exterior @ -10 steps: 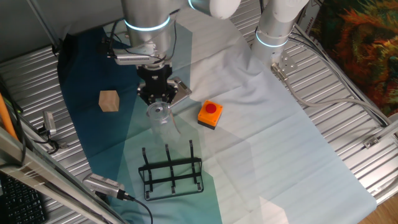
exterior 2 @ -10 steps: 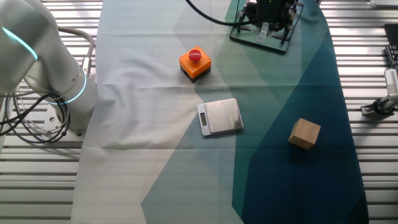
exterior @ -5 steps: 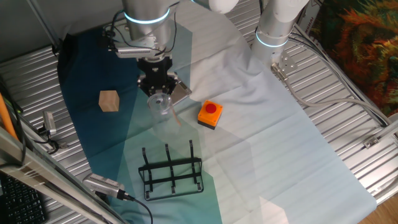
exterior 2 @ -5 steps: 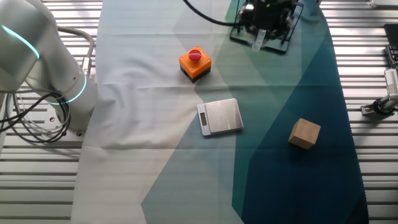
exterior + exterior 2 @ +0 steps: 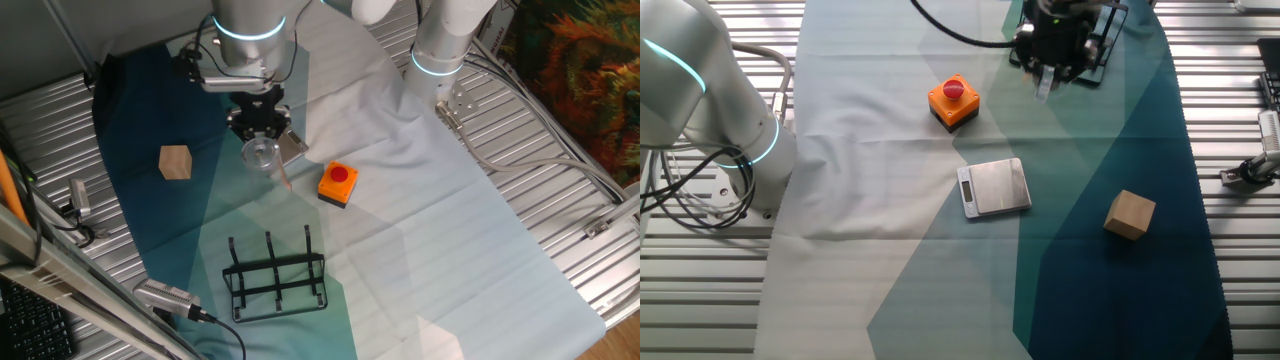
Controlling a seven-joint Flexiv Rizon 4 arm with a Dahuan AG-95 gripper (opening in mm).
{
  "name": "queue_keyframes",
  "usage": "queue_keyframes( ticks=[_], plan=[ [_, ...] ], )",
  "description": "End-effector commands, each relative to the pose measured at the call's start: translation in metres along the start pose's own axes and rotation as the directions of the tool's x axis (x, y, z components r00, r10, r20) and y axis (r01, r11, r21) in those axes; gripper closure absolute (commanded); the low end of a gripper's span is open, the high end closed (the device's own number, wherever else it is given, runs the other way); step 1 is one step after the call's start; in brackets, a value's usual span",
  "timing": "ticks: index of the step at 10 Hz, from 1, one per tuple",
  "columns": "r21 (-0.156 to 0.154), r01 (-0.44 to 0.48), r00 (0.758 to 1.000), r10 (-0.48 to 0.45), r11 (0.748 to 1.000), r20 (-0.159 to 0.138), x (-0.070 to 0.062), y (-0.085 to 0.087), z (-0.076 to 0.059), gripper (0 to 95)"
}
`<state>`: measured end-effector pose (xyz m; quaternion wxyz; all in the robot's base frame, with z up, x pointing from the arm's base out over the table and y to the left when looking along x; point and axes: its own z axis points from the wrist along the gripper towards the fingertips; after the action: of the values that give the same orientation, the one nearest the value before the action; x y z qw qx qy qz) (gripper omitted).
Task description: Take the cup off the cup rack
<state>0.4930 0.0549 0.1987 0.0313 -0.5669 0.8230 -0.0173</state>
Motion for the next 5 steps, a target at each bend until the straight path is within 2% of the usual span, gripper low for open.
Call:
queue_keyframes(
  ticks=[1,5],
  plan=[
    [0.003,-0.002,1.0,0.003,1.0,-0.026,0.007,-0.006,0.012,95.0],
    [0.038,-0.027,0.993,0.031,0.999,-0.117,0.015,-0.007,0.026,95.0]
  ],
)
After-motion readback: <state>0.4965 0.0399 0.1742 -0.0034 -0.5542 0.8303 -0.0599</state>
